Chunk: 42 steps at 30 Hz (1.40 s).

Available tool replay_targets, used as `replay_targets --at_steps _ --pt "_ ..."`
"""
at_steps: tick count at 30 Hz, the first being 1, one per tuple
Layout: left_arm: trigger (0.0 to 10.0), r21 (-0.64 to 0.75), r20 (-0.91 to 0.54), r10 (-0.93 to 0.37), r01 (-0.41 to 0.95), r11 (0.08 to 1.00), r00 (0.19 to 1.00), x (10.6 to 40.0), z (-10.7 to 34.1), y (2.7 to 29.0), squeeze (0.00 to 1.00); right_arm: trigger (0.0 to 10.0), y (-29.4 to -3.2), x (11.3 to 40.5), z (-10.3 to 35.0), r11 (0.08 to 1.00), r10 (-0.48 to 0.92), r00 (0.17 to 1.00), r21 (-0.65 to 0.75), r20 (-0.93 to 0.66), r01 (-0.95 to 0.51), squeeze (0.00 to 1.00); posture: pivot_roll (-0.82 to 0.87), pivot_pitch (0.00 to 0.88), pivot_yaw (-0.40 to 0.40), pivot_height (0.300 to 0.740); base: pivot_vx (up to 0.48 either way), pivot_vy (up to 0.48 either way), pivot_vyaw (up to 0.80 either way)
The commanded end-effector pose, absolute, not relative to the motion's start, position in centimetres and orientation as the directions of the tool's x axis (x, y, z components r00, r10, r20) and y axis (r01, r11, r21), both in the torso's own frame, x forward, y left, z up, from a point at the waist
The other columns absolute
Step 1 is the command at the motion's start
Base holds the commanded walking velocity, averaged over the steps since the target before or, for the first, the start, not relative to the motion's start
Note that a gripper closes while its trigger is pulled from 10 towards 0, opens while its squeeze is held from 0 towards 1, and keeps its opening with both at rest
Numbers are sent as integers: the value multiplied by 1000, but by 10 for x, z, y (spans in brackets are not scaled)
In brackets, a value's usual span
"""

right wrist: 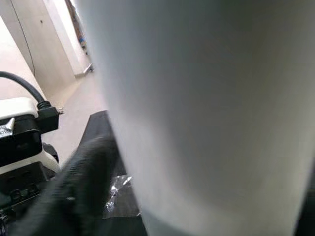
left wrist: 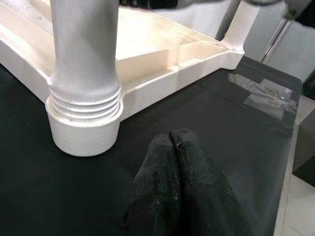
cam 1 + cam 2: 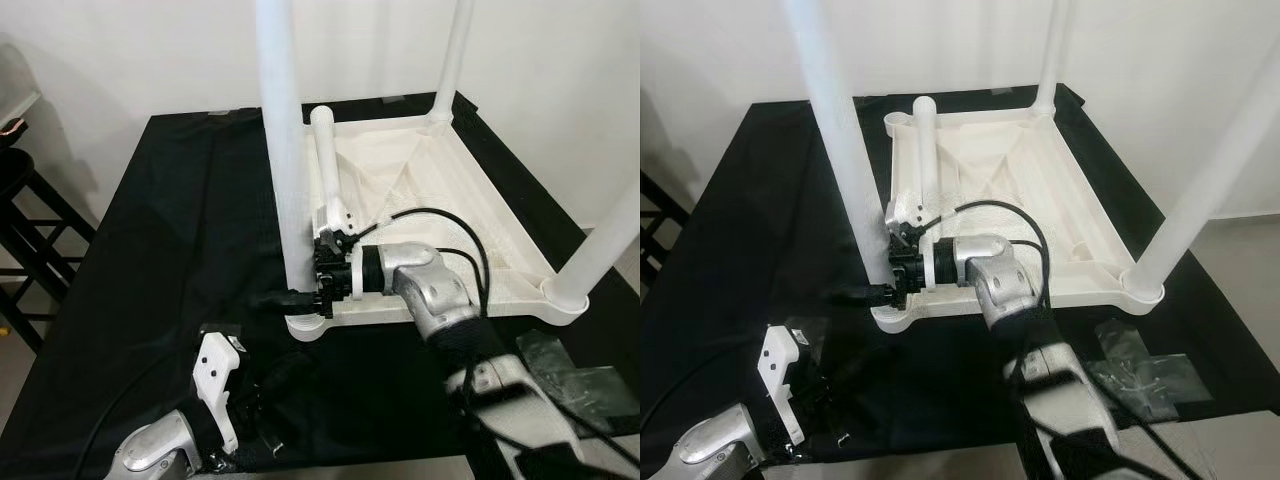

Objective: Building children table

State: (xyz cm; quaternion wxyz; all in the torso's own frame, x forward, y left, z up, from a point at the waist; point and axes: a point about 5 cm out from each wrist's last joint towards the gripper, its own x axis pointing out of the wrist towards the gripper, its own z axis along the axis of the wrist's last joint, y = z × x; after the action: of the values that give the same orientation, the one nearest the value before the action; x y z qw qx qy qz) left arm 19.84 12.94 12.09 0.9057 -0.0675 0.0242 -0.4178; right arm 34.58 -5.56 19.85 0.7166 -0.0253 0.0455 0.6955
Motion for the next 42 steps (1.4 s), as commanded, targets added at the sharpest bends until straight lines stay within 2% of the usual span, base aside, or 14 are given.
replay_targets --at_steps 1,6,12,15,20,27,28,29,30,31,38,39,41,42 --pt "10000 -145 -1 -754 746 650 657 198 117 130 0 0 -54 348 192 6 994 1 46 -112 -999 0 37 76 22 740 0 0 0" --pt "10000 -141 0 -752 744 653 659 198 118 130 0 0 -56 351 189 3 993 -3 54 -115 -999 0 38 81 21 740 0 0 0" --pt "10000 -139 4 -749 742 656 663 196 119 130 0 0 -65 351 174 175 974 168 34 -150 -984 0 33 97 14 740 0 0 0" --pt "10000 -139 8 -747 741 657 665 193 121 132 0 0 -74 345 137 799 588 785 -15 -197 -602 0 21 118 8 740 0 0 0" --pt "10000 -140 10 -747 741 657 664 193 123 135 0 0 -48 283 102 738 665 699 94 -263 -668 0 10 123 29 740 0 0 0" --pt "10000 -142 11 -747 740 657 665 194 123 135 0 0 -48 300 114 716 685 696 25 -216 -697 0 29 120 25 740 0 0 0" --pt "10000 -140 10 -743 737 662 669 194 123 136 0 8745 -47 305 117 720 681 702 17 -208 -694 0 41 118 33 740 0 0 0" --pt "10000 -140 10 -743 737 662 669 194 123 136 0 8745 -47 305 117 720 681 702 17 -208 -694 0 41 118 33 740 0 0 0" --pt "10000 -137 10 -740 733 666 673 193 123 137 0 10000 -46 308 122 726 676 710 12 -196 -688 0 43 117 34 740 0 0 0" --pt "10000 -136 9 -738 732 668 675 194 122 137 0 10000 -45 312 131 712 694 699 18 -173 -702 1000 47 110 34 740 0 0 0" --pt "10000 -143 9 -742 736 662 670 196 121 138 0 10000 -42 322 175 400 914 401 -22 -65 -916 1000 50 92 38 740 0 0 0" --pt "10000 -144 9 -744 737 661 669 198 120 139 0 10000 -46 327 182 313 945 317 -65 -77 -948 537 52 85 38 740 0 0 0" --pt "10000 -145 9 -744 737 660 668 199 120 139 0 10000 -49 329 186 254 961 262 -89 -90 -963 537 52 85 38 740 0 0 0" --pt "10000 -141 8 -743 737 661 669 200 119 140 0 10000 -51 333 191 179 975 192 -115 -112 -977 0 57 75 39 740 0 0 0"
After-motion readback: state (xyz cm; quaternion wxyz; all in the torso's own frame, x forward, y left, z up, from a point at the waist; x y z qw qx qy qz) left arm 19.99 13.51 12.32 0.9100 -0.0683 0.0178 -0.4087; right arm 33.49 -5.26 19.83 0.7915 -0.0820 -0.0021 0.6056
